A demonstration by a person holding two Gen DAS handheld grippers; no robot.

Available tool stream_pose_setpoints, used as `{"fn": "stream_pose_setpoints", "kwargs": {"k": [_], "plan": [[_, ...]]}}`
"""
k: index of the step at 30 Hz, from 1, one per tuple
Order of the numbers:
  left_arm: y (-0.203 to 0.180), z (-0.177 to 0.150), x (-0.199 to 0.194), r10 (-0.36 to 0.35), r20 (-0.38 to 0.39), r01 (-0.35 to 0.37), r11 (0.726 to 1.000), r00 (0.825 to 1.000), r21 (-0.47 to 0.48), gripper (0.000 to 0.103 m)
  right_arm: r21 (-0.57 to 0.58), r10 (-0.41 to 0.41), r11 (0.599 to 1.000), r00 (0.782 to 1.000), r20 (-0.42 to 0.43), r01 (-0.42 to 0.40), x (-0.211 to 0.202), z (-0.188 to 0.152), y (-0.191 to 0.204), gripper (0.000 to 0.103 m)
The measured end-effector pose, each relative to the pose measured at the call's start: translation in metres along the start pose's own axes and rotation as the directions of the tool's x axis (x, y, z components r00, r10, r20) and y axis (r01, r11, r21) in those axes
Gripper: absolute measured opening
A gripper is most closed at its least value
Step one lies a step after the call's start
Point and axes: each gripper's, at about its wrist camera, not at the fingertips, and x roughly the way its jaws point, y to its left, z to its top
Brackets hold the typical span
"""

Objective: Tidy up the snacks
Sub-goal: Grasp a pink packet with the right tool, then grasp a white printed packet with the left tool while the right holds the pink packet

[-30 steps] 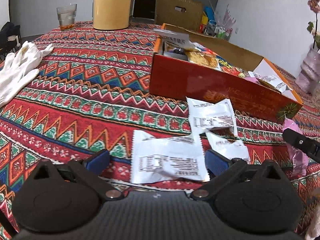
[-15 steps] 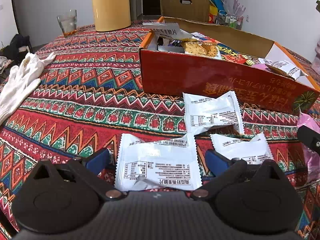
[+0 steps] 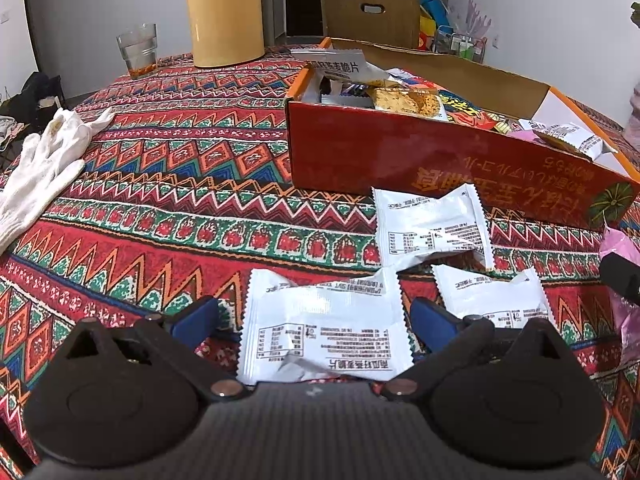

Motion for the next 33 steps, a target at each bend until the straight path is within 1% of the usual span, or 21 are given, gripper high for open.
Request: {"fn": "stream_pose_setpoints", "kwargs": {"k": [5, 8, 10, 13, 16, 24, 25, 26, 27, 28, 29, 30, 32, 33], "plan": [[0.004, 0.000, -0.002, 0.030, -0.010, -0.030, 0.999, 1.000, -0.014, 0.103, 0.000, 0.003, 1.000, 1.000, 0.002, -0.003, -0.001, 0.000, 0.000, 0.061], [0.001, 0.000, -0.004, 0.070, 0.008, -0.070, 0.997, 0.998, 0.020, 0.103, 0.000, 0.003, 1.000, 1.000, 0.002, -0.003, -0.001, 0.000, 0.000, 0.061], [0.000, 0.001, -0.004, 0.083, 0.013, -0.083, 0.996, 0.996, 0.035, 0.103, 0.000, 0.003, 1.000, 1.000, 0.002, -0.003, -0.001, 0.000, 0.000, 0.061], [0.005, 0.001, -0.001, 0.067, 0.006, -0.067, 0.998, 0.998, 0.016, 0.103, 0.000, 0.003, 1.000, 1.000, 0.002, -0.003, -0.001, 0.000, 0.000, 0.061], [0.014, 0.002, 0.002, 0.027, -0.012, -0.027, 0.999, 1.000, -0.031, 0.103, 0.000, 0.003, 1.000, 1.000, 0.002, -0.003, 0.000, 0.000, 0.000, 0.061], [0.014, 0.000, 0.000, 0.020, -0.003, -0.020, 0.999, 1.000, -0.033, 0.103, -0.003, 0.002, 1.000, 1.000, 0.010, -0.002, -0.002, -0.002, 0.001, 0.061], [0.015, 0.000, -0.001, 0.015, 0.002, -0.015, 0.999, 1.000, -0.034, 0.100, -0.004, 0.003, 1.000, 1.000, 0.011, -0.003, -0.002, -0.002, 0.001, 0.061], [0.015, 0.000, -0.002, 0.010, 0.009, -0.010, 0.999, 1.000, -0.035, 0.093, -0.005, 0.004, 1.000, 1.000, 0.011, -0.004, -0.002, -0.002, 0.001, 0.060], [0.015, -0.001, -0.005, 0.004, 0.019, -0.003, 1.000, 1.000, -0.031, 0.087, -0.007, 0.005, 1.000, 1.000, 0.011, -0.005, -0.002, -0.002, 0.001, 0.060], [0.015, -0.001, -0.007, -0.006, 0.027, 0.007, 1.000, 1.000, -0.028, 0.079, -0.008, 0.007, 1.000, 1.000, 0.009, -0.007, -0.001, -0.003, 0.001, 0.059], [0.016, -0.001, -0.009, -0.020, 0.032, 0.021, 0.999, 0.999, -0.027, 0.076, -0.009, 0.007, 1.000, 1.000, 0.008, -0.007, -0.001, -0.002, 0.001, 0.059], [0.017, -0.001, -0.010, -0.037, 0.035, 0.038, 0.999, 0.999, -0.028, 0.075, -0.008, 0.006, 1.000, 1.000, 0.007, -0.006, -0.001, -0.002, 0.001, 0.060], [0.017, -0.002, -0.011, -0.051, 0.041, 0.052, 0.998, 0.998, -0.027, 0.069, -0.007, 0.003, 1.000, 1.000, 0.006, -0.003, 0.000, -0.002, 0.001, 0.060], [0.016, -0.002, -0.012, -0.057, 0.044, 0.058, 0.998, 0.997, -0.023, 0.069, -0.008, 0.001, 1.000, 1.000, 0.007, -0.001, 0.000, -0.002, 0.001, 0.060]]}}
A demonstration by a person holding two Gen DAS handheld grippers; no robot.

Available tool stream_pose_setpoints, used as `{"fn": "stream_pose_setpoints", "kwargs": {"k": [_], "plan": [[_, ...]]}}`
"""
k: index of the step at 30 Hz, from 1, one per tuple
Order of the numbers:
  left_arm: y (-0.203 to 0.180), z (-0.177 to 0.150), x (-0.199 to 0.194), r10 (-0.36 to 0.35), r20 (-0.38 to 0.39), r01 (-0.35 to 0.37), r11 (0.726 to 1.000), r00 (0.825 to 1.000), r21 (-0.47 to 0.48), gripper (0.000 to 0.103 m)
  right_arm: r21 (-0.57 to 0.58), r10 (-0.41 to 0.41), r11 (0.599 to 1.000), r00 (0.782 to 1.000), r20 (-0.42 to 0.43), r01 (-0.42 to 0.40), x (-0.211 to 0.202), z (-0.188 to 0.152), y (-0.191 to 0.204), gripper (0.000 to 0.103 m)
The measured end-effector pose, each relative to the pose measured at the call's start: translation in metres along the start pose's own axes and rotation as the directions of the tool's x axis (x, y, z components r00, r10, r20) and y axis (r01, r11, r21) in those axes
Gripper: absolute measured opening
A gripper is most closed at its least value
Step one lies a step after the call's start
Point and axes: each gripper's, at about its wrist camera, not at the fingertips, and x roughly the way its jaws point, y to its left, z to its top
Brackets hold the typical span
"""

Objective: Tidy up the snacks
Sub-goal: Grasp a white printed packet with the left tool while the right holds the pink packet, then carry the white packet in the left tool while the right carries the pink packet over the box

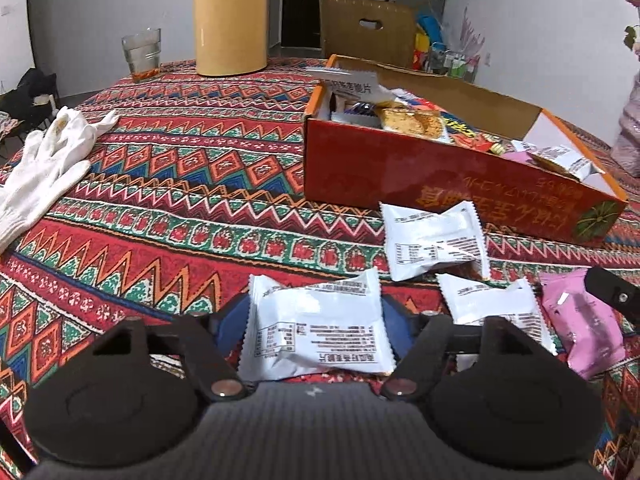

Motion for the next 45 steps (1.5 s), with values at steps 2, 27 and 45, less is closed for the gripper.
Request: {"fn": "stream_pose_setpoints", "kwargs": {"k": [2, 27, 45], "plan": [[0.000, 0.000, -0.001, -0.004, 0.003, 0.004, 1.000, 1.000, 0.004, 0.067, -0.004, -0.006, 1.000, 1.000, -0.002, 0.006, 0.000, 0.001, 0.000, 0.061], [-0.012, 0.033, -0.033, -0.078, 0.133, 0.070, 0.995, 0.988, 0.064, 0.067, -0.214, -0.072, 0.974, 0.997, 0.029, 0.077, -0.012, 0.032, 0.024, 0.060], [-0.059, 0.126, -0.017, -0.102, 0.264, 0.080, 0.992, 0.959, 0.094, 0.067, -0.189, -0.097, 0.974, 0.983, 0.154, 0.125, 0.049, 0.117, 0.033, 0.060]]}}
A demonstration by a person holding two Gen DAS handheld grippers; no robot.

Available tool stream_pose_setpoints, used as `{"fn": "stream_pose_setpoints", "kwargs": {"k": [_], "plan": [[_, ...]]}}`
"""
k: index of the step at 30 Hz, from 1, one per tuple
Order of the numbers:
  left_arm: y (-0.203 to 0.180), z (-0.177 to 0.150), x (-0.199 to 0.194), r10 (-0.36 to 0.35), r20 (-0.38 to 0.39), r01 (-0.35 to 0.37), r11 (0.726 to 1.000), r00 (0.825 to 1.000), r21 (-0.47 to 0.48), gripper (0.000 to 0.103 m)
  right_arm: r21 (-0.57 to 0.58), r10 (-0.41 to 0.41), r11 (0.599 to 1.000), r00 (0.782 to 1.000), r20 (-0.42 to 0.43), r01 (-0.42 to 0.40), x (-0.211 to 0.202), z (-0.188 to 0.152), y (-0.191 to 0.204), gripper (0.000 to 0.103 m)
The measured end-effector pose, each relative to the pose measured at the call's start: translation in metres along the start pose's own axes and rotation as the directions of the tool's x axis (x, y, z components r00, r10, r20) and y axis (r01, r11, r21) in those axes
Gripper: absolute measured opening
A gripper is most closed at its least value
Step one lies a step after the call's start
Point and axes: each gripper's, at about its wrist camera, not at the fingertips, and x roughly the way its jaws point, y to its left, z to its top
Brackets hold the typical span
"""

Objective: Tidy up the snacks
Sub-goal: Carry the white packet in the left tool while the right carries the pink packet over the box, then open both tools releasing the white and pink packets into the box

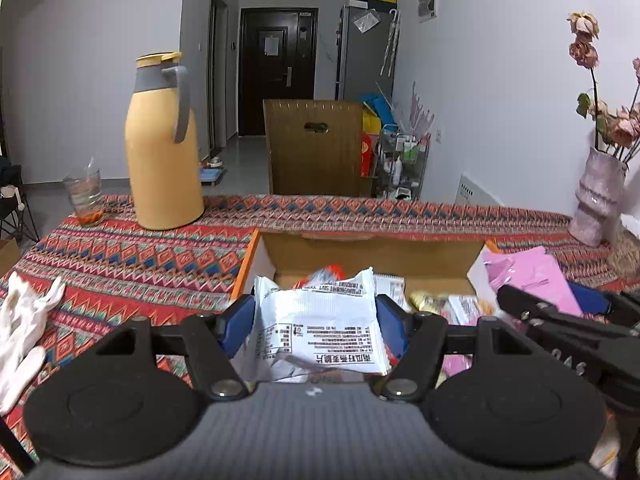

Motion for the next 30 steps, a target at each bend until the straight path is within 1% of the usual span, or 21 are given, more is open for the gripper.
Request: {"fn": "stream_pose_setpoints", "kwargs": {"k": [6, 9, 11, 17, 19, 21, 22, 23, 24, 25, 26, 27, 30], "plan": [[-0.007, 0.009, 0.026, 0.021, 0.039, -0.020, 0.999, 0.999, -0.025, 0.067, 0.031, -0.018, 0.999, 1.000, 0.014, 0.017, 0.028, 0.002, -0.004, 0.060], [-0.003, 0.004, 0.034, 0.041, 0.065, -0.038, 0.998, 0.997, -0.039, 0.067, 0.043, -0.026, 0.999, 0.999, 0.045, 0.024, 0.035, -0.007, -0.009, 0.060], [-0.001, -0.001, 0.036, 0.052, 0.090, -0.049, 0.998, 0.995, -0.033, 0.067, 0.047, -0.029, 0.999, 0.999, 0.046, 0.026, 0.039, -0.011, -0.011, 0.060], [0.008, -0.005, 0.046, 0.044, 0.069, -0.041, 0.998, 0.997, -0.044, 0.067, 0.052, -0.023, 0.998, 1.000, 0.019, 0.022, 0.048, -0.018, -0.011, 0.060], [0.010, -0.006, 0.047, 0.040, 0.063, -0.037, 0.998, 0.997, -0.053, 0.070, 0.049, -0.024, 0.999, 1.000, 0.008, 0.024, 0.051, -0.020, -0.009, 0.060], [0.013, -0.007, 0.046, 0.045, 0.068, -0.041, 0.997, 0.997, -0.063, 0.075, 0.047, -0.022, 0.999, 1.000, 0.002, 0.021, 0.052, -0.022, -0.008, 0.060], [0.014, -0.008, 0.045, 0.048, 0.074, -0.043, 0.997, 0.996, -0.071, 0.083, 0.048, -0.021, 0.999, 1.000, 0.003, 0.021, 0.051, -0.022, -0.008, 0.060], [0.015, -0.008, 0.043, 0.052, 0.082, -0.045, 0.996, 0.995, -0.078, 0.089, 0.050, -0.022, 0.998, 1.000, 0.007, 0.021, 0.051, -0.022, -0.007, 0.063], [0.016, -0.008, 0.040, 0.055, 0.093, -0.047, 0.995, 0.994, -0.085, 0.092, 0.056, -0.022, 0.998, 1.000, 0.010, 0.022, 0.049, -0.022, -0.008, 0.073], [0.017, -0.008, 0.038, 0.056, 0.102, -0.046, 0.995, 0.993, -0.092, 0.100, 0.066, -0.021, 0.998, 1.000, 0.016, 0.020, 0.047, -0.022, -0.010, 0.080], [0.018, -0.008, 0.036, 0.059, 0.110, -0.048, 0.994, 0.992, -0.101, 0.103, 0.077, -0.020, 0.997, 1.000, 0.024, 0.018, 0.045, -0.022, -0.012, 0.093], [0.019, -0.008, 0.033, 0.068, 0.120, -0.055, 0.992, 0.990, -0.110, 0.103, 0.087, -0.022, 0.996, 0.999, 0.035, 0.019, 0.042, -0.021, -0.014, 0.099], [0.020, -0.006, 0.030, 0.066, 0.127, -0.051, 0.991, 0.990, -0.122, 0.103, 0.102, -0.022, 0.995, 0.999, 0.048, 0.017, 0.037, -0.020, -0.018, 0.102]]}}
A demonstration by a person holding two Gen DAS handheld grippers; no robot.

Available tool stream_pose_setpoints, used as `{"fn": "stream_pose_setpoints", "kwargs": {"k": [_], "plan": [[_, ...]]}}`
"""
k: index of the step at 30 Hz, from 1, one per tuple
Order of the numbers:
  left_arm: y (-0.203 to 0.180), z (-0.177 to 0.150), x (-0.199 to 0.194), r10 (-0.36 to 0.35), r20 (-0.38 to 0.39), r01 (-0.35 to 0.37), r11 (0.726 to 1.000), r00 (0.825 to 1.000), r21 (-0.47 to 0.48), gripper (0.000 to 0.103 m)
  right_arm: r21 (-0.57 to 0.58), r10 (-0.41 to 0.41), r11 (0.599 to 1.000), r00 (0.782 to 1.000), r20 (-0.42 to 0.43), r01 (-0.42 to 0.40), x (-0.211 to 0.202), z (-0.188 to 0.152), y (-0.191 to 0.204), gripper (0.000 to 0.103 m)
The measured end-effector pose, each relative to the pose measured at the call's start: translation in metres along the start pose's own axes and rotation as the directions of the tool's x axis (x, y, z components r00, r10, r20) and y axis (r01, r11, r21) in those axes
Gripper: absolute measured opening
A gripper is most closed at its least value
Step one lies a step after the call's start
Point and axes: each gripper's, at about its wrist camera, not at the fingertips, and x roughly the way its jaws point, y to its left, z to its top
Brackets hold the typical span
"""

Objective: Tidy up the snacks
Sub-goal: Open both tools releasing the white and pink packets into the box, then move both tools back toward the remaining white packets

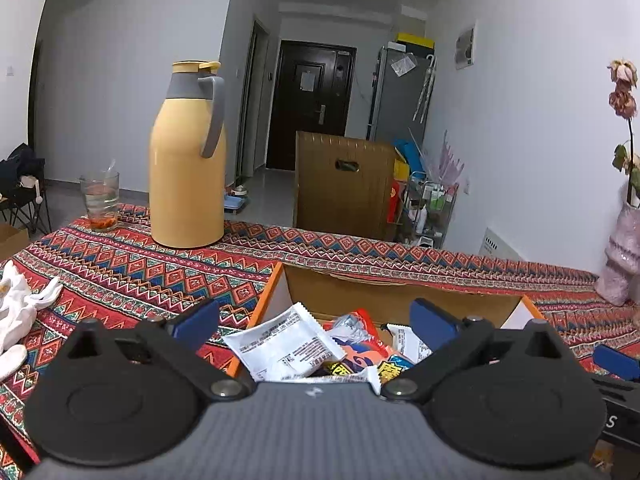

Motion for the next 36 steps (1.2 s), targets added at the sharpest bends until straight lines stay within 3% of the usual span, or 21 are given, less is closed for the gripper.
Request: {"fn": "stream_pose_setpoints", "kwargs": {"k": [19, 28, 36], "plan": [[0.006, 0.013, -0.049, -0.006, -0.013, 0.006, 1.000, 1.000, 0.001, 0.103, -0.045, 0.025, 0.999, 0.999, 0.026, -0.024, -0.039, 0.011, 0.015, 0.103], [0.027, -0.002, -0.092, 0.008, -0.030, -0.008, 1.000, 1.000, 0.013, 0.103, -0.075, 0.075, 0.994, 0.997, -0.028, -0.077, -0.076, -0.012, 0.032, 0.103], [0.051, -0.035, -0.111, 0.023, -0.109, -0.021, 0.999, 0.994, 0.025, 0.103, -0.094, 0.097, 0.990, 0.989, -0.115, -0.108, -0.096, -0.044, 0.047, 0.103]]}}
